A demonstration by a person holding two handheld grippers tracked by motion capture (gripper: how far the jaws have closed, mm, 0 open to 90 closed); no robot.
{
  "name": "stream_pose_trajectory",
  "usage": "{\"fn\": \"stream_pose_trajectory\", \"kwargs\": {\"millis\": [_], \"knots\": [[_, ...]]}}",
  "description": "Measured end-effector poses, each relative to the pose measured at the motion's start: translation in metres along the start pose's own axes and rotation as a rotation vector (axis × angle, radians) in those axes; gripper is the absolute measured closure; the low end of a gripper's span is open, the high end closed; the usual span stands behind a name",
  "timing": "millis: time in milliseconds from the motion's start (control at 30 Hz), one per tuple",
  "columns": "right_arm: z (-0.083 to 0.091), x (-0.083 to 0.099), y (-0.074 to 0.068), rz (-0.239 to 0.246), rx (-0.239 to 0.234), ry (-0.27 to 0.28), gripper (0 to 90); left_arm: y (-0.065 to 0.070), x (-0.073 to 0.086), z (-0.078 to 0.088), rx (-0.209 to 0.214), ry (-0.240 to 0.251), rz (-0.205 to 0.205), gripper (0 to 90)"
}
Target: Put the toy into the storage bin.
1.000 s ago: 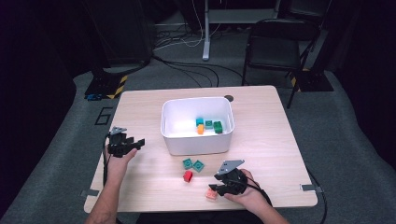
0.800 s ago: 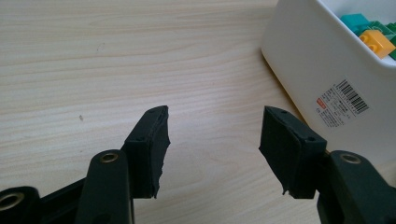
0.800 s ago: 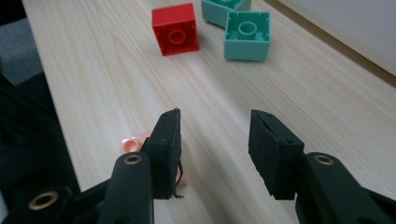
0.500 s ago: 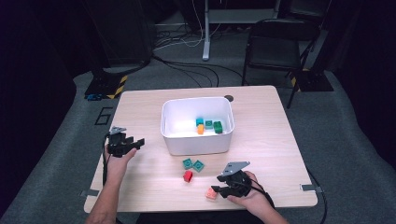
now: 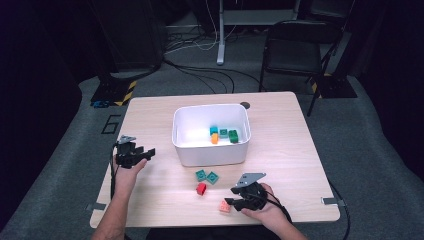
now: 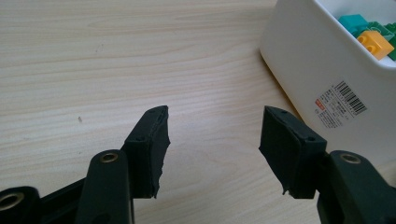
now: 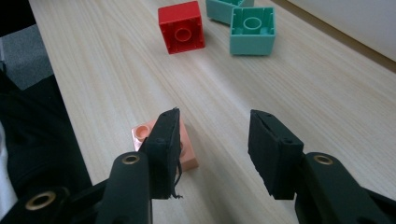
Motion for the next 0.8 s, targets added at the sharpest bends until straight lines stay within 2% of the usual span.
{"fn": "stream_pose_trajectory", "kwargs": {"millis": [233, 367, 400, 467, 800], "knots": [[0.003, -0.002, 0.000, -0.016, 0.002, 0.022, 53.4, 0.001, 0.000, -0.001, 0.001, -0.002, 0.001, 41.6], [0.001, -0.003, -0.001, -0.006, 0.004, 0.014, 53.5, 0.001, 0.001, 0.000, 0.002, -0.002, 0.001, 41.5], [-0.001, -0.002, -0.001, 0.005, 0.016, 0.005, 53.6, 0.001, 0.001, 0.000, 0.001, 0.001, 0.002, 41.6], [-0.001, -0.002, 0.000, -0.003, 0.014, 0.003, 53.6, 0.002, 0.001, 0.000, 0.002, 0.004, 0.004, 41.5], [0.002, -0.002, 0.018, -0.047, 0.077, 0.022, 54.0, 0.002, 0.001, 0.001, 0.004, 0.001, 0.000, 41.5]]}}
Point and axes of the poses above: each handheld gripper's, and its own axes: z roughly backward along the jaws, x roughly out of its underside, y roughly to its right, the point moved 5 cm from there along -z, roughly forward along the jaws, and after that the axes turned 11 degrees about -y, right-handed, at the moved point
